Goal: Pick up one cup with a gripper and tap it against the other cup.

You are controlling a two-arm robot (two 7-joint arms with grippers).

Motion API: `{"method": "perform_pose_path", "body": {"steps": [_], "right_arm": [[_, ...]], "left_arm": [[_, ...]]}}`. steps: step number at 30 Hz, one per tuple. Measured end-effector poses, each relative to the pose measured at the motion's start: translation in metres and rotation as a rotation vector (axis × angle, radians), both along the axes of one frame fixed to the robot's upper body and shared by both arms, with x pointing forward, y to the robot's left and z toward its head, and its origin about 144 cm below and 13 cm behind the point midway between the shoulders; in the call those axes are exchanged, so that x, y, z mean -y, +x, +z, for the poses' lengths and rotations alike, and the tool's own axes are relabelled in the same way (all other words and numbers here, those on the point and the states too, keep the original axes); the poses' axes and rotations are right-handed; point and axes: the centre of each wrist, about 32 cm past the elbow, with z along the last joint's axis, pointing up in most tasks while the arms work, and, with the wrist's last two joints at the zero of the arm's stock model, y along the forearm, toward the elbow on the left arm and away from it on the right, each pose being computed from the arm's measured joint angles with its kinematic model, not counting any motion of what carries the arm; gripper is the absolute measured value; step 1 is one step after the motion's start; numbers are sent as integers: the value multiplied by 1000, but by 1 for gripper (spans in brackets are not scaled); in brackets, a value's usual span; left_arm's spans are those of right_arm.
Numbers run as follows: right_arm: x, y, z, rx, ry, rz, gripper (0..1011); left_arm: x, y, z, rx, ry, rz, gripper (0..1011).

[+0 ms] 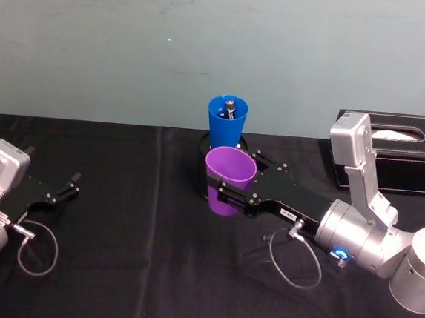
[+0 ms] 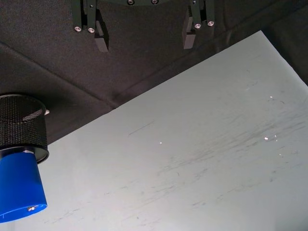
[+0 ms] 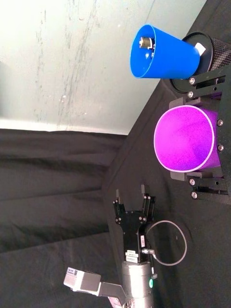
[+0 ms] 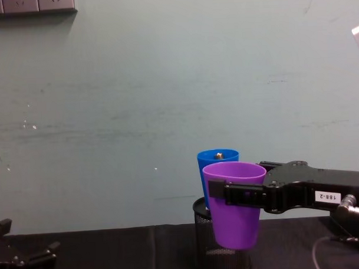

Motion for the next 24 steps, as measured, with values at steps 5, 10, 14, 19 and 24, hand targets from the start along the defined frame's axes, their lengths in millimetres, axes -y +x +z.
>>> {"method": "perform_pose_path", "body": {"steps": [5, 10, 14, 19, 24], "right_arm": [[0, 0, 0, 0, 0, 0, 739], [0, 0, 0, 0, 0, 0, 739], [0, 0, 0, 0, 0, 0, 739], [0, 0, 0, 0, 0, 0, 739], [0, 0, 0, 0, 0, 0, 739]], "left_arm": [[0, 0, 0, 0, 0, 0, 1000], [0, 0, 0, 0, 0, 0, 1000], [0, 0, 0, 0, 0, 0, 1000], [0, 0, 0, 0, 0, 0, 1000], [0, 0, 0, 0, 0, 0, 1000]]}}
